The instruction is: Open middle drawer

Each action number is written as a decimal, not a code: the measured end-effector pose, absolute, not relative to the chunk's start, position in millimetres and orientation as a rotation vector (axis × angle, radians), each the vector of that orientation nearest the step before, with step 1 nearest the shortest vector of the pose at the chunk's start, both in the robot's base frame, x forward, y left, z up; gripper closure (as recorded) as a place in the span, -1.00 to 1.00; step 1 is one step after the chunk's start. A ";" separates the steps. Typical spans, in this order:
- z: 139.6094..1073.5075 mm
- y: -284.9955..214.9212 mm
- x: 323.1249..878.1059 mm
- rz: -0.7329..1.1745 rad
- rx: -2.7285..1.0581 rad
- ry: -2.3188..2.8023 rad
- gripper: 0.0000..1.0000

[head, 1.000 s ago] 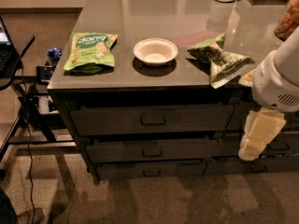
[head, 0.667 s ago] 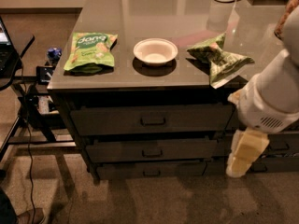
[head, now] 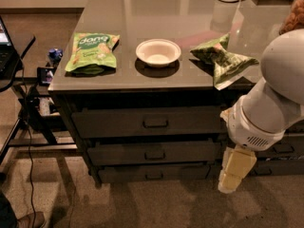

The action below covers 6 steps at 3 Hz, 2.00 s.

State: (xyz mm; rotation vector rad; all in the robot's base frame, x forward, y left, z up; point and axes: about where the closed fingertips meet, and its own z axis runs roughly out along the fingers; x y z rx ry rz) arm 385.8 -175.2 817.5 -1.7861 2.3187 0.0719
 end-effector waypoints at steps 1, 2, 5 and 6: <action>781.0 -162.0 379.4 0.121 -1.797 2.329 -1.00; 700.0 -125.0 403.7 0.169 -1.762 2.318 -1.00; 630.6 -116.2 421.8 0.231 -1.671 2.351 -1.00; 601.0 -112.7 441.2 0.252 -1.616 2.373 -1.00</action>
Offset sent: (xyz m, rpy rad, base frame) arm 0.0166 0.0550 -0.1480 0.0888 0.0519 -0.0332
